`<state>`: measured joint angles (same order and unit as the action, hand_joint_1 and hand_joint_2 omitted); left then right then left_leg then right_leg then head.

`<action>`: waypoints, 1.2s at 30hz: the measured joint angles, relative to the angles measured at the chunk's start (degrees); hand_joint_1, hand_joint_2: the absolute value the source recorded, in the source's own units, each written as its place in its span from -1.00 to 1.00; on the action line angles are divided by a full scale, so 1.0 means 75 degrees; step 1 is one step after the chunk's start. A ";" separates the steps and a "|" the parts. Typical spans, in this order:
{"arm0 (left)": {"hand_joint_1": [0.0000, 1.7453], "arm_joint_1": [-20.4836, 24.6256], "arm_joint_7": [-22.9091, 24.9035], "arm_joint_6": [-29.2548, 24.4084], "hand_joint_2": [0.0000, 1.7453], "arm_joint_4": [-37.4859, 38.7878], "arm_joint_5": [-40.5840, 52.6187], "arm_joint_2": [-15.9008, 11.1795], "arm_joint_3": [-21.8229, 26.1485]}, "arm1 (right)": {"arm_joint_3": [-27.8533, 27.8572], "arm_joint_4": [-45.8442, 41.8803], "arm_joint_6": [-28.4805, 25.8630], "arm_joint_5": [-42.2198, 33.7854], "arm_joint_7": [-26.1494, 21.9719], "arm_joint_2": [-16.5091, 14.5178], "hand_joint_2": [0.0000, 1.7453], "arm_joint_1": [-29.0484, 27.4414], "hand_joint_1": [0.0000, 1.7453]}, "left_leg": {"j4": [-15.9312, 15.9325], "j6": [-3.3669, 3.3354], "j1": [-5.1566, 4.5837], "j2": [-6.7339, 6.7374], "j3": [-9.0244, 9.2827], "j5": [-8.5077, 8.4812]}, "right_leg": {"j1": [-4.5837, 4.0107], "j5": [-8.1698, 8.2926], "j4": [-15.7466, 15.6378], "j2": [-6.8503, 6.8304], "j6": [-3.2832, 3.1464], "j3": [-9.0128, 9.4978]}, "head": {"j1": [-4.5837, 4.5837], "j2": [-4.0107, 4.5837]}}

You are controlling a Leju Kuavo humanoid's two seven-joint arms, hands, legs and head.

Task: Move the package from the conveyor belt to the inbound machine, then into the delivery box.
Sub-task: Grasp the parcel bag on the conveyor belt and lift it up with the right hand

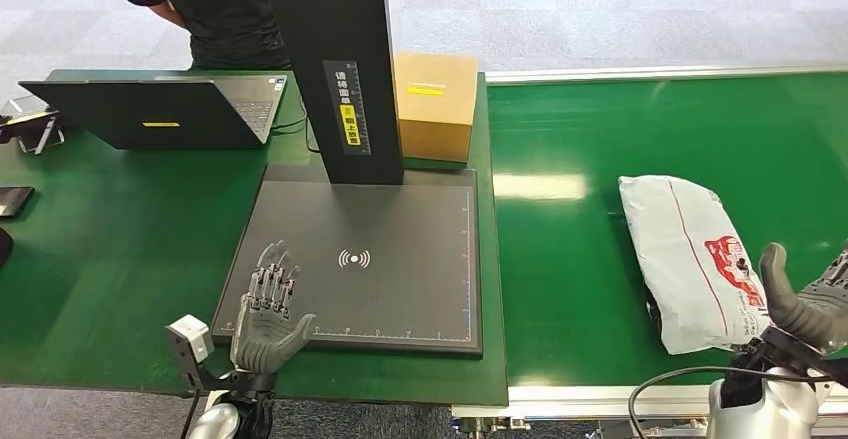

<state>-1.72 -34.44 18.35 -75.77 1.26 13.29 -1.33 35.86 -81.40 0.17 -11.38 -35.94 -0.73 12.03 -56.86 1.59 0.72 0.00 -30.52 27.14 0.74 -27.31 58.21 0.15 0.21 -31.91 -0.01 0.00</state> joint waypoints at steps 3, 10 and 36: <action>-1.00 0.0006 -0.0027 0.0009 1.00 0.0002 -0.0010 0.0000 0.0011 | -0.0223 -0.0727 -0.0322 -0.0117 -0.0104 -0.0273 1.00 -0.0139 -1.00 | 0.0000 0.0000 -0.0002 0.0000 -0.0001 0.0000 | 0.0000 0.0000 0.0000 0.0001 0.0000 -0.0001 | 0.0001 0.0000; -1.00 0.0025 -0.0042 -0.0009 1.00 0.0005 -0.0030 0.0000 0.0012 | -0.0728 -0.1303 -0.0691 0.0133 0.0209 -0.0454 1.00 -0.0151 -1.00 | -0.0001 0.0000 -0.0009 0.0000 -0.0003 -0.0001 | 0.0000 0.0004 -0.0001 0.0002 0.0003 0.0000 | 0.0000 0.0000; -1.00 0.0327 -0.0153 -0.0010 1.00 0.0546 0.0079 -0.0002 -0.0067 | -0.2598 0.7476 -0.0931 0.5642 0.4666 0.2008 1.00 0.3036 -0.50 | -0.0018 -0.0016 -0.0005 -0.0024 -0.0026 -0.0019 | 0.0002 0.0018 -0.0003 -0.0024 0.0005 -0.0015 | -0.0001 0.0000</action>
<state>0.73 -35.59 18.28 -71.67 1.85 13.28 -1.84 16.38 -25.33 -6.81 30.93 -0.94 14.33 34.79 -56.99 1.47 0.68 -0.18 -30.71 27.00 0.76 -27.17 58.19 -0.03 0.25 -32.02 -0.01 0.00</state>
